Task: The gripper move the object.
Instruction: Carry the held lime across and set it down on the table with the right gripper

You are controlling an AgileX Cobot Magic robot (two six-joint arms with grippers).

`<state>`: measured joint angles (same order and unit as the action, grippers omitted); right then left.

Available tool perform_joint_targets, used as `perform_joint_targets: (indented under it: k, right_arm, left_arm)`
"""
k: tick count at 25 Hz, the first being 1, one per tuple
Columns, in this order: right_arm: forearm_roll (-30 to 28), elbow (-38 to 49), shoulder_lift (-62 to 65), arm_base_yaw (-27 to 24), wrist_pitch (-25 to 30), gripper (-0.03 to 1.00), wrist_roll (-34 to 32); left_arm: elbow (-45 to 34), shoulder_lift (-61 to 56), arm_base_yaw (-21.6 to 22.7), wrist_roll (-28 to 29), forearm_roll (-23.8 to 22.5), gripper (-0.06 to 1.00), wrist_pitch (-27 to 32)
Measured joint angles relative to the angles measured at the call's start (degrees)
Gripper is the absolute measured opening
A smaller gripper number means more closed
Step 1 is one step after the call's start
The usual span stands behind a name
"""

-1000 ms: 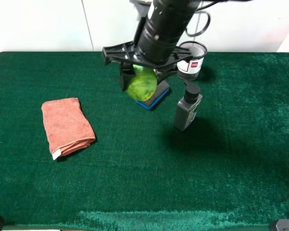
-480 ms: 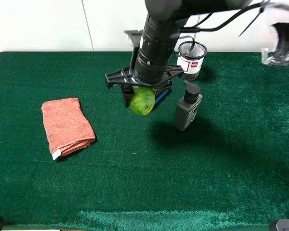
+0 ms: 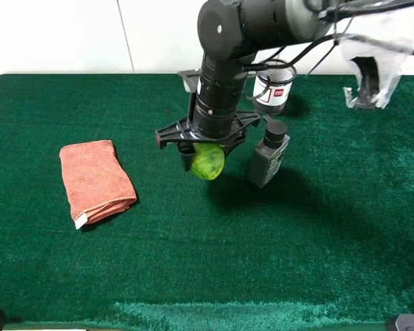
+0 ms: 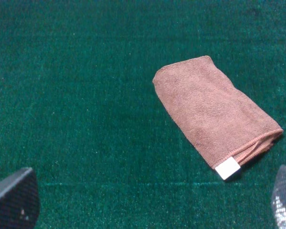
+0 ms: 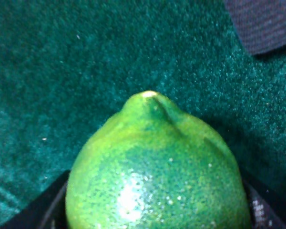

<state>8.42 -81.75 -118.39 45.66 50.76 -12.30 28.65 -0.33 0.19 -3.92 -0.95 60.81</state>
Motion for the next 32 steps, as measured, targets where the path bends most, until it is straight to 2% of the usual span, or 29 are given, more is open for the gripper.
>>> perform_joint_targets:
  k: [32]
  right_arm:
    - [0.5, 0.0, -5.3, 0.0, -1.3, 0.46, 0.4]
  left_arm:
    - [0.0, 0.0, 0.0, 0.0, -0.1, 0.99, 0.0]
